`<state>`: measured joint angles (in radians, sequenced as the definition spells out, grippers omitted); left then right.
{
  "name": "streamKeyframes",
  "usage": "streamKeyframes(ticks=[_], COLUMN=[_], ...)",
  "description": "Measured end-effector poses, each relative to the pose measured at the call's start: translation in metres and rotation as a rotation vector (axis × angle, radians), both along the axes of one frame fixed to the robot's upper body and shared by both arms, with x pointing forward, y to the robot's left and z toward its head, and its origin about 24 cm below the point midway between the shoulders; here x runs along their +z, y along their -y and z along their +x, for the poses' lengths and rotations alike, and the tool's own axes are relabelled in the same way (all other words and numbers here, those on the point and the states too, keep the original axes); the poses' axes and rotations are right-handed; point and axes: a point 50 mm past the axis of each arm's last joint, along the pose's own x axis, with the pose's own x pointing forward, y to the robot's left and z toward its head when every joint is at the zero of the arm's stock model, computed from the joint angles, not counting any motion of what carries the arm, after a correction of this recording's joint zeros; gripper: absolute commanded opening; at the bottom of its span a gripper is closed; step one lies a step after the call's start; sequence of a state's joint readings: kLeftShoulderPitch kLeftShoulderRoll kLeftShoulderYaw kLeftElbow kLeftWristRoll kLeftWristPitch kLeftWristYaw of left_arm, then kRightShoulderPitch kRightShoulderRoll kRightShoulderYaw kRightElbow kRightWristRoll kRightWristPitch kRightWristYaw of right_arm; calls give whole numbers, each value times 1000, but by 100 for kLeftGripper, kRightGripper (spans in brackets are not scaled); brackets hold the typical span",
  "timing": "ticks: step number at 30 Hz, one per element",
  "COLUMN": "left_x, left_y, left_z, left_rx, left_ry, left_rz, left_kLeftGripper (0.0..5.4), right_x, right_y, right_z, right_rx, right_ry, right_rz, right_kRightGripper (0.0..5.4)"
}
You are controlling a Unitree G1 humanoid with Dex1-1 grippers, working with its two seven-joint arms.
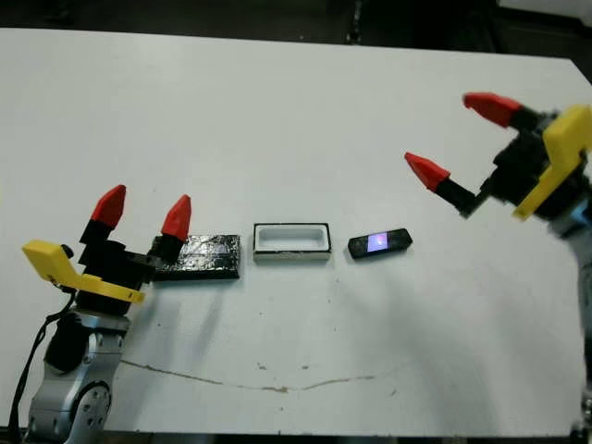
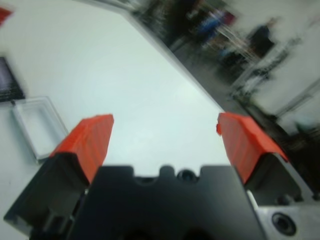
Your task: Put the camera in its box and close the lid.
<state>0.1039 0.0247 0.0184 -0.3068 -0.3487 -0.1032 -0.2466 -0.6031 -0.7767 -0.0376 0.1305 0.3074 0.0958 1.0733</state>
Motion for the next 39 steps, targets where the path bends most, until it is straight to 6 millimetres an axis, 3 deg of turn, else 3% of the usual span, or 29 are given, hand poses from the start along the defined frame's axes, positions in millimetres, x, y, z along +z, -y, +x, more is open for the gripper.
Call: streamKeyframes(ticks=[6,13,20,39], left_x=[-1,-1,-1,-1], left_y=[0,-1,-1,0], left_z=[0,0,0,0], left_rx=[5,10,10,8], left_ry=[-3,-4,-5,-7], left_rz=[-3,-5,-4,-4], left_kLeftGripper=[538,538,538,538], right_x=[10,-10,-27,-55], right_y=[-20,-35,-45,-56], right_z=[17,27,33,35], right_rx=[150,280,316,387], right_ry=[-101,-332,-421,-428], right_rz=[-332,-536,-722,-806], right_kRightGripper=[539,539,539,539])
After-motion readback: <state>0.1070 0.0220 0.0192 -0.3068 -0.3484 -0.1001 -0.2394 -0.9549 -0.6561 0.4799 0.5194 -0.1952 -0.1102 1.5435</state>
